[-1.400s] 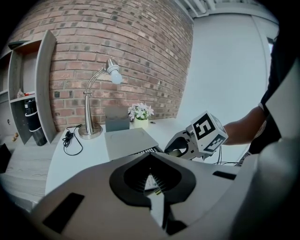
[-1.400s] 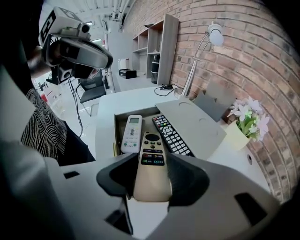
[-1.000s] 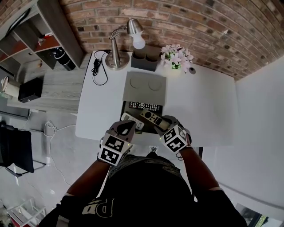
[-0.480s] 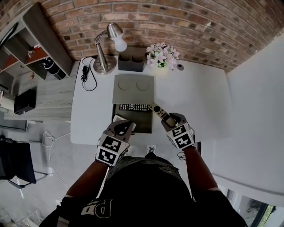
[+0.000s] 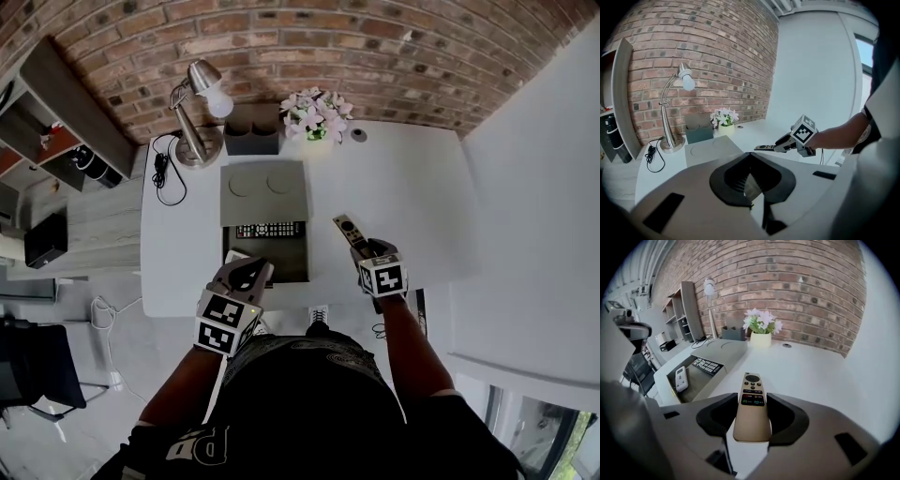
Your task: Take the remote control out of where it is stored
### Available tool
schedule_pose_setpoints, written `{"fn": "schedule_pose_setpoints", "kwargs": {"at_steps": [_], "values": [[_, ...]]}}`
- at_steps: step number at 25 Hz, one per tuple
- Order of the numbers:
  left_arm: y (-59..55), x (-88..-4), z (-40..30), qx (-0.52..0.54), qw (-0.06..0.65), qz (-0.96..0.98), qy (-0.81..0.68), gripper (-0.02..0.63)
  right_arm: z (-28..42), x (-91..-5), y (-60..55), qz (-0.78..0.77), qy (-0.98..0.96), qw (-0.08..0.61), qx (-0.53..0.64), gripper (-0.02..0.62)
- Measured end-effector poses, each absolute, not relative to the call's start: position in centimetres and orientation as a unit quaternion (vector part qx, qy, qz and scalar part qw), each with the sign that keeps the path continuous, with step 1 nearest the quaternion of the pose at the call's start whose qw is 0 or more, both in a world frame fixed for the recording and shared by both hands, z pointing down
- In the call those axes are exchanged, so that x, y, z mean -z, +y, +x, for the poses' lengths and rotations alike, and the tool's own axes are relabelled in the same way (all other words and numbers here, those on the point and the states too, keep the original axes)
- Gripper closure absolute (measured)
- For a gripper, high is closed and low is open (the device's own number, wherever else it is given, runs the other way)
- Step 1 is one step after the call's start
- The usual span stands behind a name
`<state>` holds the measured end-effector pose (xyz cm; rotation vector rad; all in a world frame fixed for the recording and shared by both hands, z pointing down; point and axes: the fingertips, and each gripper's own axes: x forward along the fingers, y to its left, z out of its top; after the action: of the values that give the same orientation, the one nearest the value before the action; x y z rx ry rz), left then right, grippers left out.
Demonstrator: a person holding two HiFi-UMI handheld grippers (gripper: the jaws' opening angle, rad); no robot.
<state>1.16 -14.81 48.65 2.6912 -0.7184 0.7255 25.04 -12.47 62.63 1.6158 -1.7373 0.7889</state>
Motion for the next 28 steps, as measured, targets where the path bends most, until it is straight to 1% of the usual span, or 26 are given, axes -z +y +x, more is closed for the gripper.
{"fn": "schedule_pose_setpoints", "kwargs": {"at_steps": [5, 15, 28], "values": [[-14.7, -48.9, 1.2, -0.257, 0.134, 0.925, -0.246, 0.6, 26.2, -64.6, -11.5, 0.651, -0.612, 0.3, -0.334, 0.397], [-15.3, -48.8, 0.4, -0.259, 0.134, 0.922, -0.254, 0.601, 24.9, -67.4, -11.6, 0.661, -0.59, 0.303, -0.352, 0.397], [-15.5, -48.2, -0.9, -0.243, 0.142, 0.921, -0.271, 0.601, 25.4, -69.2, -11.9, 0.654, -0.576, 0.343, -0.349, 0.396]]}}
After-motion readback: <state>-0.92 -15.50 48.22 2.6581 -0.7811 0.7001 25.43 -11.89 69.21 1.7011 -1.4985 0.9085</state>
